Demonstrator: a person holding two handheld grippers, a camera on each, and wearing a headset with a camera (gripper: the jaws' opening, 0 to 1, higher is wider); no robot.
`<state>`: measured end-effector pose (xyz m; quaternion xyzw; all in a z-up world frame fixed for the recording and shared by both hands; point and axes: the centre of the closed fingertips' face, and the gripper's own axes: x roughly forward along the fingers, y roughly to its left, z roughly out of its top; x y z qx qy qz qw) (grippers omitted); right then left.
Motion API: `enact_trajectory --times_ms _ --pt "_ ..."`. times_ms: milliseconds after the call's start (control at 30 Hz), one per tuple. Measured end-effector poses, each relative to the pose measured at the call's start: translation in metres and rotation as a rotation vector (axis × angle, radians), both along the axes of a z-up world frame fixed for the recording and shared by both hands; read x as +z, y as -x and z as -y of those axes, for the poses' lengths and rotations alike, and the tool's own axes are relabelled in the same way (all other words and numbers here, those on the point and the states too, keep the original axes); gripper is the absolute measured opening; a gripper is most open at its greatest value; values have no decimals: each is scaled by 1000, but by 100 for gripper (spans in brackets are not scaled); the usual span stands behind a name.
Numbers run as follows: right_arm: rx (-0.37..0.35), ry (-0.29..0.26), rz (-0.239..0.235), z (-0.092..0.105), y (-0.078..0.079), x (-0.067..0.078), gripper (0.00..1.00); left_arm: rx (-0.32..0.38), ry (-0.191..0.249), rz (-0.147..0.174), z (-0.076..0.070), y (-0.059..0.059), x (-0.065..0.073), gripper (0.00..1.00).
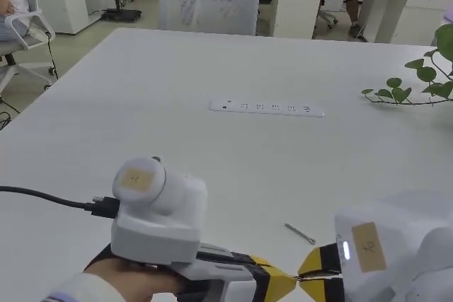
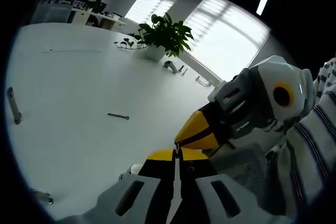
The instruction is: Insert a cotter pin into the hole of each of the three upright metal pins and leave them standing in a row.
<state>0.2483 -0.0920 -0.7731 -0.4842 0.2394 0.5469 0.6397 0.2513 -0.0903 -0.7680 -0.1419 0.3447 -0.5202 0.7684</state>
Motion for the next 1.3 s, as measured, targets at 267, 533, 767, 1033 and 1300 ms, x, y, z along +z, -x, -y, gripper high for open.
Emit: enact_trajectory --times_ms 267,533,767,1033,1300 --pt "12 2 6 -1 0 1 3 -4 0 10 0 0 1 0" --pt "29 4 10 -1 1 1 4 -9 0 12 -1 1 1 0" --pt "54 6 9 -3 3 0 5 -18 0 10 -1 2 1 0" --pt "53 2 6 -2 3 0 10 -32 -4 21 1 4 1 0" --pt "49 -11 -13 -1 5 3 11 -46 -12 42 0 6 2 0"
